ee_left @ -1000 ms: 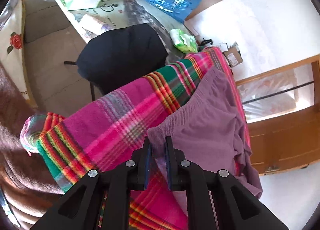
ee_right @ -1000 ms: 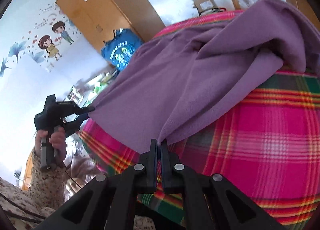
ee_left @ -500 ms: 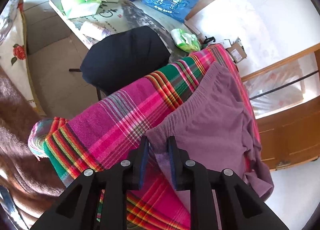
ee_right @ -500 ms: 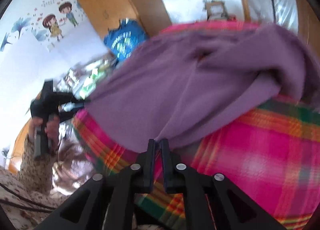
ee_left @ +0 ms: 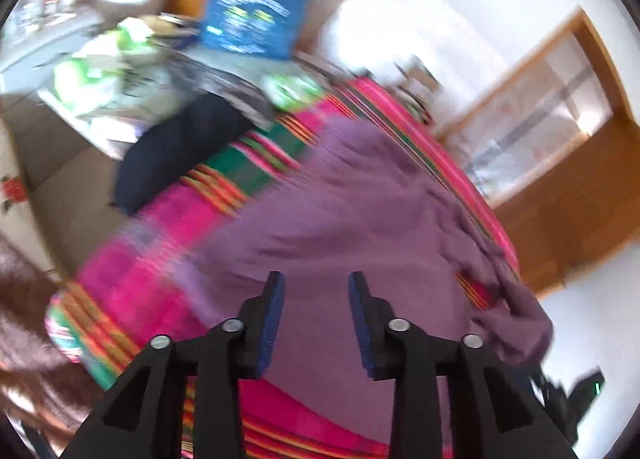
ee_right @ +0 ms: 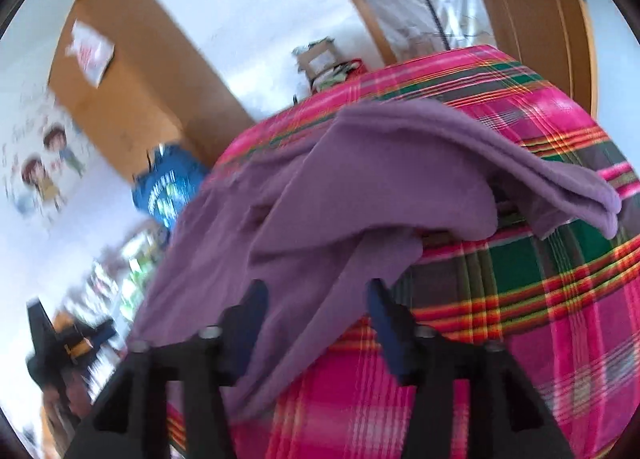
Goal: Fold clothes
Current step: 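Grasp an edge of the purple garment with the right gripper and lift it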
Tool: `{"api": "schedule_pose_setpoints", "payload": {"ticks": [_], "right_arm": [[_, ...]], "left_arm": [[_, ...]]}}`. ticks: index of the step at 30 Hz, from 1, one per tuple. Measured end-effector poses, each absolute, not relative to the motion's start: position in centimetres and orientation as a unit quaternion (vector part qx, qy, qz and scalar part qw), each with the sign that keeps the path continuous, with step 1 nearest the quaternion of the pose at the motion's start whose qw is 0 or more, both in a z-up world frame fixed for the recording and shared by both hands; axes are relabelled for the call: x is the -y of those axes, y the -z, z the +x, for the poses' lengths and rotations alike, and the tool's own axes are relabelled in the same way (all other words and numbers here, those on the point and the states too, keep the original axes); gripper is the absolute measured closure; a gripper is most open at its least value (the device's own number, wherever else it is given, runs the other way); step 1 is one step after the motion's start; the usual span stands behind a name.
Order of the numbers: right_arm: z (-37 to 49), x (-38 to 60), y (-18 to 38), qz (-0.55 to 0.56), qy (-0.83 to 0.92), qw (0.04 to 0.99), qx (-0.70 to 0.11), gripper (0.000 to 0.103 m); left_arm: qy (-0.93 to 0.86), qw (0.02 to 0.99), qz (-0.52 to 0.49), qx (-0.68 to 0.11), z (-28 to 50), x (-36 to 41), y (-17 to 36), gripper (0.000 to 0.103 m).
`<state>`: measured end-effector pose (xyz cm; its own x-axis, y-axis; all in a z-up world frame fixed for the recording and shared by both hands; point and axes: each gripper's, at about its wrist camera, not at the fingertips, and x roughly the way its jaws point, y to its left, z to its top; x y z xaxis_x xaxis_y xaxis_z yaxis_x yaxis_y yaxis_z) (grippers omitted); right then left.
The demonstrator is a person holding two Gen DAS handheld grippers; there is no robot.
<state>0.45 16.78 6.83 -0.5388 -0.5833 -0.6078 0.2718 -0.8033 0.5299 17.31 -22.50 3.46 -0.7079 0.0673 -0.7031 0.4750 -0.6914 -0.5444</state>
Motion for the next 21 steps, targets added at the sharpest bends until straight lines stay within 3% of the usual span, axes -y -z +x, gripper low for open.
{"api": "schedule_pose_setpoints", "payload": {"ticks": [11,13,18,21], "right_arm": [[-3.6,-18.2,-5.6,0.403,0.843,0.230,0.272,0.041],[-4.0,-18.4,-5.3,0.401,0.841,0.231,0.279,0.043],[-4.2,-19.7,-5.1,0.389,0.845,0.221,0.294,0.086],[-3.9,-20.4,-6.1,0.376,0.857,0.220,0.274,0.095]], "left_arm": [[0.824,-0.038,0.475,-0.306,9.9,11.8,-0.9,0.065],[0.812,-0.060,0.494,-0.304,8.9,10.4,-0.3,0.060],[0.811,-0.063,0.502,-0.293,7.9,8.7,0.1,0.058],[0.812,-0.066,0.506,-0.284,7.6,7.8,0.0,0.057]]}}
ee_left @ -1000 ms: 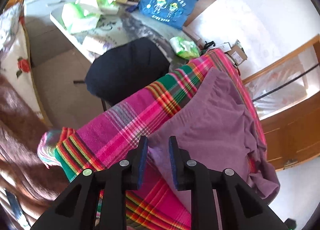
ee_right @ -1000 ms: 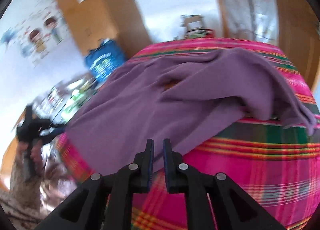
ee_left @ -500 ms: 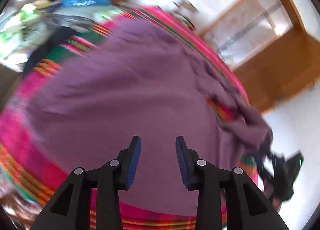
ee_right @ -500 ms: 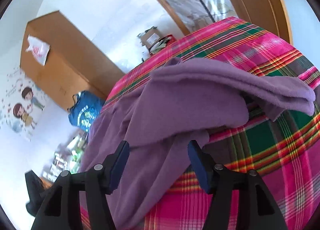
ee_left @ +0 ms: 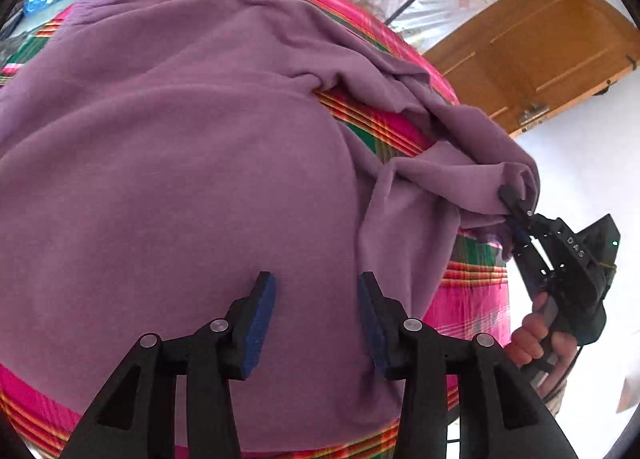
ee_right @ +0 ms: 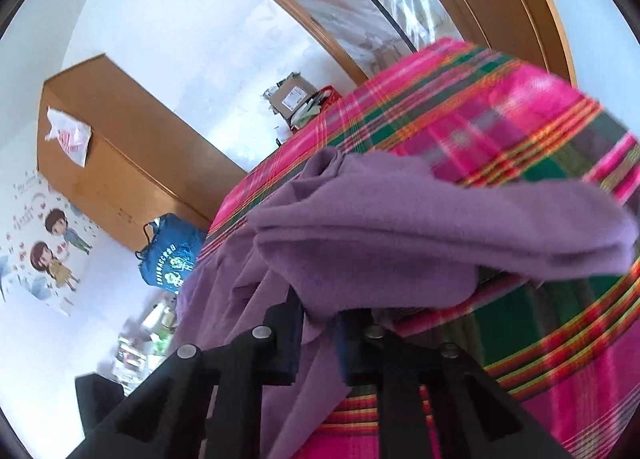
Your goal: Fold clothes
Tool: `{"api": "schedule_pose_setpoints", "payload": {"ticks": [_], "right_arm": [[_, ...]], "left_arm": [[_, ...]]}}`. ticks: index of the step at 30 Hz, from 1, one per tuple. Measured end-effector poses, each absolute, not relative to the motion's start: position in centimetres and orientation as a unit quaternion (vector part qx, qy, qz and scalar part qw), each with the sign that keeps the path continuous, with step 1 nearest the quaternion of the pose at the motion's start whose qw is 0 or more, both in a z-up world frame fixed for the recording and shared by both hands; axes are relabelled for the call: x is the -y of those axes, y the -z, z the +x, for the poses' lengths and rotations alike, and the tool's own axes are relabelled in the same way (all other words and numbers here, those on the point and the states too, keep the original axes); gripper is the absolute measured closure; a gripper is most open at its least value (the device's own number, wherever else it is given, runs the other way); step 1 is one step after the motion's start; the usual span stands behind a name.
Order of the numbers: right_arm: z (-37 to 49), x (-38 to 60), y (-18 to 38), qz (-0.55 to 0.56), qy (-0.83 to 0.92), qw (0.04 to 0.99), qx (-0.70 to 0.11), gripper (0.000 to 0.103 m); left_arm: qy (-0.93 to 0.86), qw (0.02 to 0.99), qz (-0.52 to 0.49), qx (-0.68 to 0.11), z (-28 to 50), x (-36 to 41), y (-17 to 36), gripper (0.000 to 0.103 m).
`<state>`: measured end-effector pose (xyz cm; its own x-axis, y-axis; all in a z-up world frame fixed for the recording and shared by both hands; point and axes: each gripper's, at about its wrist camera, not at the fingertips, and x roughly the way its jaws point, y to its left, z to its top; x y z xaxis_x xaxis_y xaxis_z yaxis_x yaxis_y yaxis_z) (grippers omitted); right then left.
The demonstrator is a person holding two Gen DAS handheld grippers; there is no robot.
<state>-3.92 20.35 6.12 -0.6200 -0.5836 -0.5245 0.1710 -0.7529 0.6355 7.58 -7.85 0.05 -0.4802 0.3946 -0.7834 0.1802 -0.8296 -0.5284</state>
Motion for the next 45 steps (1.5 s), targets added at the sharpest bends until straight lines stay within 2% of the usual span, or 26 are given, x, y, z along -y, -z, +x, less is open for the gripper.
{"api": "schedule_pose_setpoints", "payload": {"ticks": [11,25,31,40,45], "right_arm": [[-2.4,-24.9,-10.1,0.323,0.893,0.193,0.248,0.097],[1.8,-31.8,-11.4,0.280,0.914,0.129,0.263,0.097],[3.2,-33.4,-10.2,0.290,0.913,0.109,0.264,0.097],[5.0,-34.1,-5.4,0.370,0.890,0.105,0.246,0.097],[5.9,-32.5,-4.5,0.391,0.891,0.116,0.201,0.097]], "left_arm": [[-0.817,0.099,-0.513,0.244,6.6,4.3,-0.7,0.056],[-0.812,0.128,-0.534,0.198,6.3,0.3,-0.3,0.056],[-0.810,0.131,-0.535,0.199,6.5,0.4,-0.3,0.056],[-0.808,0.135,-0.537,0.202,5.7,0.0,-0.7,0.056],[-0.814,0.155,-0.526,0.190,5.2,-0.9,-1.9,0.056]]}}
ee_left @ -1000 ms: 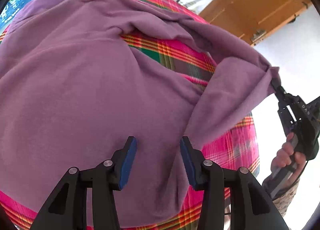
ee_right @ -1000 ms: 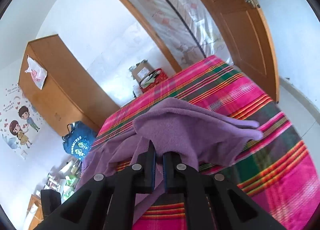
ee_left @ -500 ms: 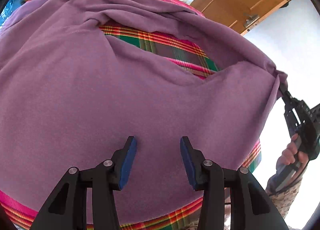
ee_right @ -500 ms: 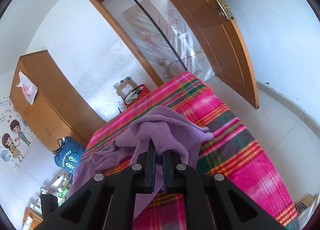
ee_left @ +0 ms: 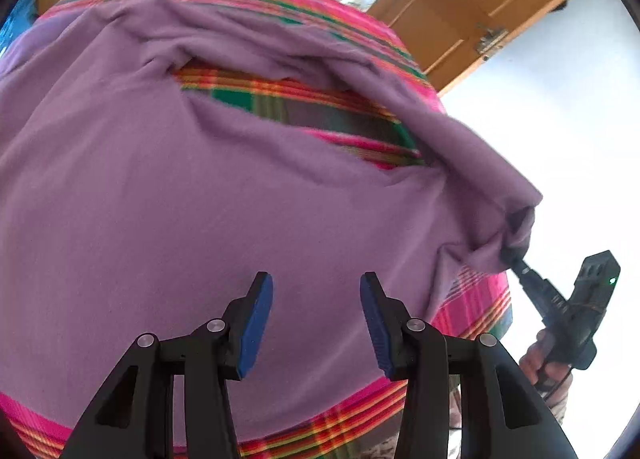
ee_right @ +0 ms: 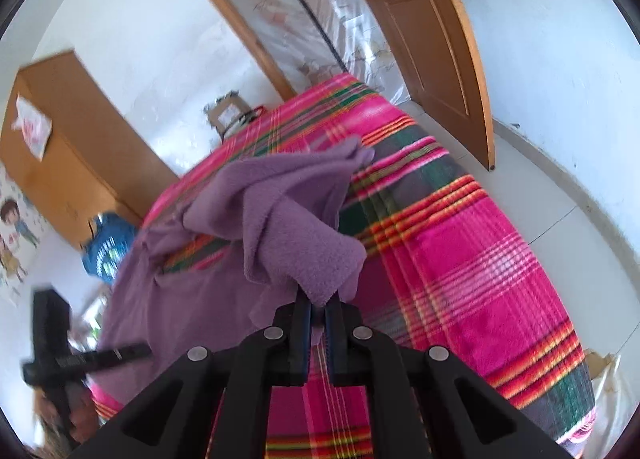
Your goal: Fold clothes
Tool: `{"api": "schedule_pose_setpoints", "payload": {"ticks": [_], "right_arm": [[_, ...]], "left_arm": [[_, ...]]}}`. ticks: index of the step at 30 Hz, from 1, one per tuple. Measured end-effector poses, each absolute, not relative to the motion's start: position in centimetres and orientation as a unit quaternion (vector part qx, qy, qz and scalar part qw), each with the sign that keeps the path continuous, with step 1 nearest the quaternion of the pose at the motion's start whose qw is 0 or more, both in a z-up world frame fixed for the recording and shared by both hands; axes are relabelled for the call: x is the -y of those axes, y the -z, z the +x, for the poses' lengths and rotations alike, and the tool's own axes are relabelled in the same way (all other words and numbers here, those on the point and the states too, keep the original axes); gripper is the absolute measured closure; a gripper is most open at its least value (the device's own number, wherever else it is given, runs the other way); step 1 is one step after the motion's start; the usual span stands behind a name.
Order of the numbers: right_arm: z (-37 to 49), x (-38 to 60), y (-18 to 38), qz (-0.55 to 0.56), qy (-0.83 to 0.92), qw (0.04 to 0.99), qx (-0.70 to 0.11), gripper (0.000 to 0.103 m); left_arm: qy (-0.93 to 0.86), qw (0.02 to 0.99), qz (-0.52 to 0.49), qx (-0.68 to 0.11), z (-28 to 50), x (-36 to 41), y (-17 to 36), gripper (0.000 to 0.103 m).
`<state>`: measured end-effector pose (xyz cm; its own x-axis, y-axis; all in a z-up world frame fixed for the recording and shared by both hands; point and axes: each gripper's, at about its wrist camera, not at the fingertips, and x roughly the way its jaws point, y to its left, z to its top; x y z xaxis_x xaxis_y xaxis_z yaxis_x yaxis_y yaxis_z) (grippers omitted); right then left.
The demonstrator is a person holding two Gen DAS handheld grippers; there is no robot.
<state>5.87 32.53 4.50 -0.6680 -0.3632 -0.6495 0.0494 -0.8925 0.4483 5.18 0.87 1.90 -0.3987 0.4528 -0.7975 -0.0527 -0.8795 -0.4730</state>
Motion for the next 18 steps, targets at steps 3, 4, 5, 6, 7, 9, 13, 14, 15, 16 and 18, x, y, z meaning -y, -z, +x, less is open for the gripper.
{"api": "schedule_pose_setpoints", "payload": {"ticks": [3,4,5,6,7,9,13,14,15,16,18], "right_arm": [[6.2,-31.6,-3.9,0.405,0.886,0.128,0.186,0.097],[6.4,-31.3,-3.7,0.411,0.883,0.132,0.181,0.097],[6.6,-30.9,-3.4,0.418,0.881,0.135,0.177,0.097],[6.7,-30.6,-3.1,0.424,0.878,0.139,0.173,0.097],[7.0,-30.2,-2.8,0.429,0.876,0.144,0.169,0.097],[7.3,-29.5,-2.2,0.441,0.869,0.155,0.165,0.097],[7.9,-28.3,-1.5,0.459,0.860,0.166,0.150,0.097],[8.1,-28.3,-1.7,0.461,0.860,0.165,0.143,0.096],[8.2,-28.3,-2.0,0.463,0.861,0.164,0.136,0.095],[8.4,-28.3,-2.3,0.465,0.861,0.162,0.128,0.094],[8.8,-28.4,-3.0,0.468,0.862,0.159,0.112,0.094]], "left_arm": [[-0.812,0.166,-0.527,0.188,4.7,-1.9,-2.0,0.056],[-0.810,0.169,-0.529,0.188,4.6,-2.2,-1.9,0.056],[-0.808,0.173,-0.531,0.188,4.4,-2.5,-1.9,0.056],[-0.806,0.177,-0.533,0.188,4.3,-2.8,-1.8,0.056],[-0.804,0.181,-0.535,0.189,4.2,-3.0,-1.8,0.056],[-0.801,0.189,-0.537,0.188,4.0,-3.4,-1.7,0.056],[-0.796,0.194,-0.542,0.187,3.6,-3.9,-1.4,0.056],[-0.795,0.193,-0.544,0.188,3.5,-3.9,-1.2,0.056],[-0.793,0.193,-0.546,0.189,3.4,-4.0,-1.0,0.056],[-0.792,0.194,-0.548,0.190,3.3,-4.0,-0.9,0.056],[-0.789,0.194,-0.550,0.192,3.2,-4.0,-0.6,0.056]]}}
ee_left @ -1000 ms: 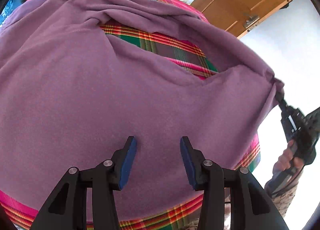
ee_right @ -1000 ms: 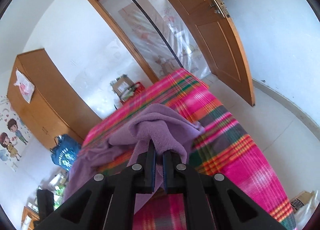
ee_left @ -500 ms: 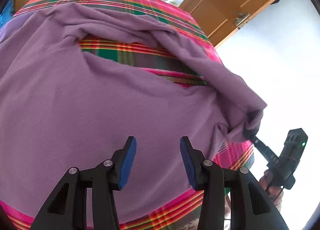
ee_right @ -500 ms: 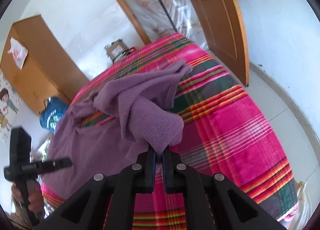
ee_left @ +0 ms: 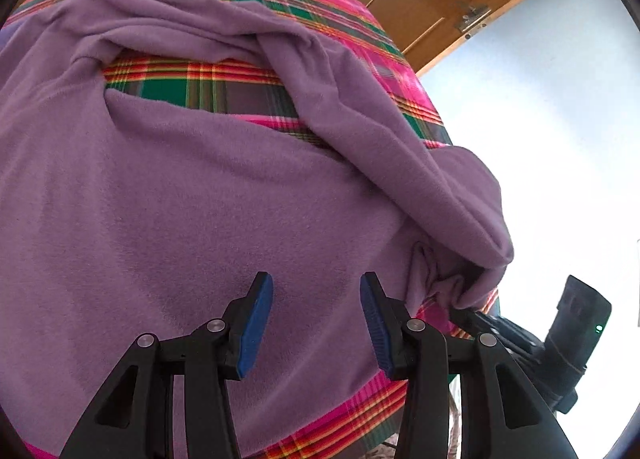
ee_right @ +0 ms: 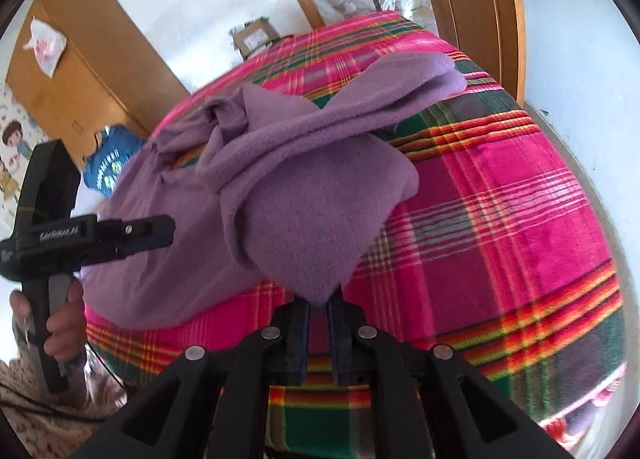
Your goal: Fold clothes
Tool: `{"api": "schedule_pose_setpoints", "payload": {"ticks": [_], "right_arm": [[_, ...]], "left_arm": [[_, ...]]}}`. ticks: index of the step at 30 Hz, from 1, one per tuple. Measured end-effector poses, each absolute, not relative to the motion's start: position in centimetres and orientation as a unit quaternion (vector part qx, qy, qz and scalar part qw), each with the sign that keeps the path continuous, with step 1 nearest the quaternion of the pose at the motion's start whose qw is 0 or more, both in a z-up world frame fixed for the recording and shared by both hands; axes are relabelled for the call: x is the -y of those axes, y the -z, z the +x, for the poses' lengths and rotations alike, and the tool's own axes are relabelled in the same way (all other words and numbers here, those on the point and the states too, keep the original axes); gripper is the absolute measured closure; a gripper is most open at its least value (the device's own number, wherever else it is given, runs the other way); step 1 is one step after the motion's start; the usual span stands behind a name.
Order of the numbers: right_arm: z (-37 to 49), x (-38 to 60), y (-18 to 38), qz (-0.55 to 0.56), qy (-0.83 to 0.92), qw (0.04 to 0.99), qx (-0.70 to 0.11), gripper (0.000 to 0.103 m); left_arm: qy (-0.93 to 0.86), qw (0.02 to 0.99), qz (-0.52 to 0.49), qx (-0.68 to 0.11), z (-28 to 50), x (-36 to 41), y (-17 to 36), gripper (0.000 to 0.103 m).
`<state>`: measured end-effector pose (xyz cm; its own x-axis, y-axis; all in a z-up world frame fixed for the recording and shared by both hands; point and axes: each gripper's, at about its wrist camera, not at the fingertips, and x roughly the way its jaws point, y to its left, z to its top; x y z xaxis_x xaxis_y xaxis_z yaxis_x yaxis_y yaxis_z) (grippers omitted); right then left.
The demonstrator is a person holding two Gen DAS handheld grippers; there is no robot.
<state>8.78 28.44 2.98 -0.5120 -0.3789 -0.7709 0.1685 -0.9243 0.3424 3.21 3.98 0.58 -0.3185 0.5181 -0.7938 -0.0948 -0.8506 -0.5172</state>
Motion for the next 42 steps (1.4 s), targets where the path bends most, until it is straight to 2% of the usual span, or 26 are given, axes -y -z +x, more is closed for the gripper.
{"api": "schedule_pose_setpoints", "payload": {"ticks": [2,4,6,7,16,22,23,26,28,36,42], "right_arm": [[9.1,-28.5,-3.6,0.471,0.863,0.155,0.097,0.094],[9.7,-28.4,-5.0,0.451,0.878,0.147,0.066,0.089],[10.0,-27.8,-6.3,0.427,0.893,0.142,0.031,0.074],[9.9,-27.1,-6.8,0.416,0.898,0.144,0.013,0.072],[9.2,-21.2,-10.1,0.303,0.924,0.165,-0.167,0.068],[6.9,-18.6,-8.2,0.334,0.892,0.170,-0.251,0.067],[6.6,-18.7,-8.1,0.339,0.891,0.171,-0.251,0.067],[6.0,-19.4,-8.3,0.348,0.889,0.171,-0.243,0.082],[5.5,-20.1,-8.5,0.354,0.891,0.163,-0.233,0.086],[4.0,-22.8,-11.1,0.335,0.916,0.130,-0.177,0.090],[0.9,-24.4,-13.3,0.319,0.929,0.090,-0.166,0.090]], "left_arm": [[-0.787,0.195,-0.551,0.195,3.1,-4.0,-0.4,0.056],[-0.786,0.197,-0.552,0.197,2.9,-3.9,-0.3,0.056],[-0.785,0.199,-0.552,0.200,2.9,-3.9,-0.3,0.056],[-0.784,0.200,-0.552,0.201,2.9,-3.9,-0.2,0.056],[-0.782,0.207,-0.552,0.204,3.0,-3.6,-0.2,0.056],[-0.786,0.213,-0.551,0.185,3.2,-3.8,-0.4,0.056],[-0.787,0.213,-0.550,0.181,3.2,-3.9,-0.5,0.056],[-0.789,0.215,-0.549,0.174,3.6,-3.8,-0.4,0.056],[-0.788,0.218,-0.549,0.172,3.7,-3.9,-0.4,0.056],[-0.790,0.236,-0.537,0.178,4.0,-4.7,-0.6,0.056],[-0.790,0.245,-0.538,0.162,4.2,-5.3,-0.4,0.056]]}}
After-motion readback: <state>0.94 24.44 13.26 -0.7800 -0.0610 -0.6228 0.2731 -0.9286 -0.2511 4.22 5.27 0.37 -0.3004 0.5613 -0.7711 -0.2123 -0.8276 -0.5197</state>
